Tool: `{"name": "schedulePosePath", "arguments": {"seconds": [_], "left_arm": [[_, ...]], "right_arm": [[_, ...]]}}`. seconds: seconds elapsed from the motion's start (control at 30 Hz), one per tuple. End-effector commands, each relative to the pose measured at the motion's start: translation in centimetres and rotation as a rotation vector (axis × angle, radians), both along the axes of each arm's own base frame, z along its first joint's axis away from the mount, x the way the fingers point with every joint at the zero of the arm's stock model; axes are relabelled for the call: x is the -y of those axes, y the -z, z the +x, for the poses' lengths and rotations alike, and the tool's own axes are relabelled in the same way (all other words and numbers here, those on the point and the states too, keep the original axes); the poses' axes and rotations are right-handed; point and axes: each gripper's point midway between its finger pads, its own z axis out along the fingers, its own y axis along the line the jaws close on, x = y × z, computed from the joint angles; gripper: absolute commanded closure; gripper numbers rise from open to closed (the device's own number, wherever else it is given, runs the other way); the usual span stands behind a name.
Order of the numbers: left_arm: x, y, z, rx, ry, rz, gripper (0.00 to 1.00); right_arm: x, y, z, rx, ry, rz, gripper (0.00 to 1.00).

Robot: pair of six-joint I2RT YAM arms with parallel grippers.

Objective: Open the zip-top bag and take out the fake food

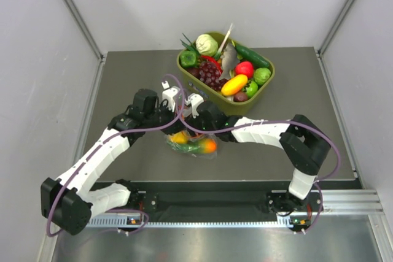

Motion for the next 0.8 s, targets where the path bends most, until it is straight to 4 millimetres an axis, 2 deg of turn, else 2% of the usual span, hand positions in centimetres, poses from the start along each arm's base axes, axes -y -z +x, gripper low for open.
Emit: {"name": "schedulePosePath", "arguments": {"seconds": [0.0,0.17,0.27,0.3,0.37,0.43,0.57,0.77], "left_arm": [[0.6,-1.9,0.3,0.098,0.04,-0.047,1.0],[0.6,-1.8,0.2,0.101,0.048,-0.044,1.0],[0.6,-1.6,0.1,0.099,0.051,-0.04,1.0],[0.6,-1.5,0.0,0.098,0.054,-0.039,1.0],[0.5,-1.3,0.1,0.094,0.052,-0.035,1.0],[0.4,-1.1,0.1,0.089,0.045,-0.029,1.0],[0.2,-0.5,0.4,0.079,0.026,-0.01,1.0],[-0.2,0.1,0.6,0.063,0.004,0.013,1.0]], "right_arm": [[-0.5,0.6,0.7,0.033,0.025,-0.053,0.24],[-0.9,1.6,1.3,0.027,0.053,-0.055,0.27],[-0.7,2.0,1.4,0.027,0.073,-0.049,0.37],[-0.8,1.9,1.5,0.031,0.078,-0.047,0.46],[-0.4,1.9,1.9,0.04,0.106,-0.052,0.54],[-0.2,1.3,2.0,0.051,0.12,-0.039,0.61],[0.0,-1.0,1.6,0.059,0.124,0.025,0.62],[1.2,-5.7,0.3,0.086,0.133,0.133,0.6]]}}
